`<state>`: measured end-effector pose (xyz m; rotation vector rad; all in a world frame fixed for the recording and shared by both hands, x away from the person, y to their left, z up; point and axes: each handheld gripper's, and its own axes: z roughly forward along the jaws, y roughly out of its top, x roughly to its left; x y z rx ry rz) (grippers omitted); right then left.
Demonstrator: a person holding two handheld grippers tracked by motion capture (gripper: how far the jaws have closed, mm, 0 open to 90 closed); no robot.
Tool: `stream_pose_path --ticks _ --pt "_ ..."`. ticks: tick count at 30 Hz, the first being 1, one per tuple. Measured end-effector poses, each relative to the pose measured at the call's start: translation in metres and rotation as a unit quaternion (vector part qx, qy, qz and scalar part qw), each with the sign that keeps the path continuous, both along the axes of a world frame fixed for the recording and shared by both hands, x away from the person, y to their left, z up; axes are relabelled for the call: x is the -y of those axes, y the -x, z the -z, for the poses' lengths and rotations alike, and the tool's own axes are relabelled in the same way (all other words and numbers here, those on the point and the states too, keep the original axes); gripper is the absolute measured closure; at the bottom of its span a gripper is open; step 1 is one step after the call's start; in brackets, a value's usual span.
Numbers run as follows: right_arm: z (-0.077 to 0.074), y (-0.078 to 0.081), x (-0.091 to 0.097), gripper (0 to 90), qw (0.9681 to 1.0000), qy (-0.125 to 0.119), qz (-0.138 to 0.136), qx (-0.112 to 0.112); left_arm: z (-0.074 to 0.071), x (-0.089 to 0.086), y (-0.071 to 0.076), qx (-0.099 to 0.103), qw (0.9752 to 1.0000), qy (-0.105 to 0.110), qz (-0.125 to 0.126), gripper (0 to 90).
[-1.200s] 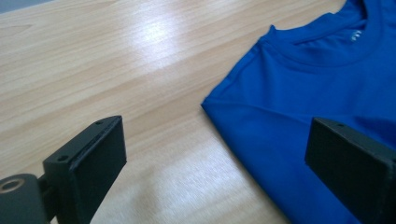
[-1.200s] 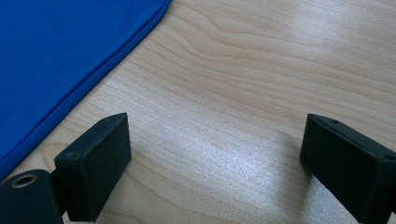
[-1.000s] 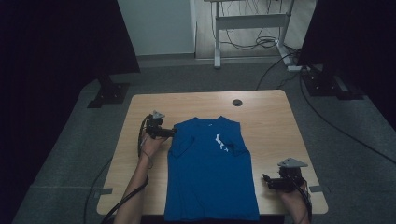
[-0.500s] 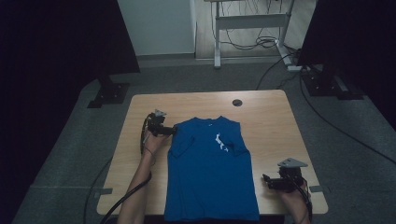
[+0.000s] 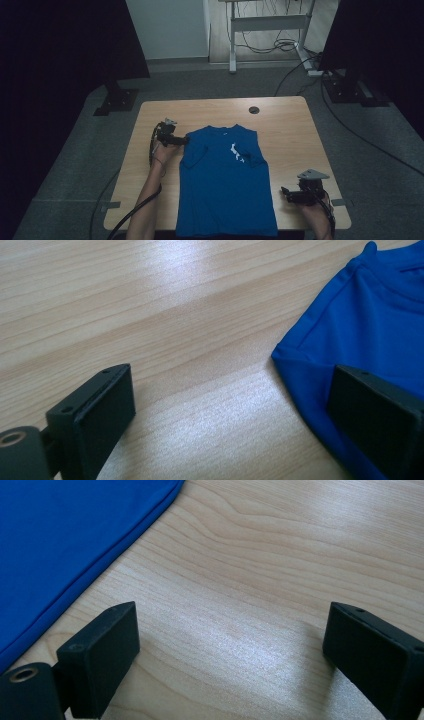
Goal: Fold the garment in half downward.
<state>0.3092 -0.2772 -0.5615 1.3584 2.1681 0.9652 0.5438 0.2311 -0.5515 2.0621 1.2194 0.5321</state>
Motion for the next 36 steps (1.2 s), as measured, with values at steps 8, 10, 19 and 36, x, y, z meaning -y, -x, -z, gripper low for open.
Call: stream_pose_path --ticks 8,10,19,36 --pt "0.000 -0.007 0.005 7.3 0.9998 -0.010 0.015 -0.001 0.000 0.000 0.001 0.000 1.0000 -0.001 0.001 6.1" --pt "0.000 -0.009 0.005 7.4 0.9999 -0.008 0.014 0.000 0.000 0.000 0.001 0.001 1.0000 -0.001 0.001 6.2" --pt "-0.004 -0.021 0.001 10.6 0.9999 0.006 -0.006 0.014 0.000 0.000 0.001 0.001 1.0000 0.000 -0.001 6.5" --pt "-0.015 -0.061 -0.013 7.5 0.9998 -0.011 -0.011 0.008 0.000 0.000 0.002 0.000 1.0000 0.000 -0.004 6.4"
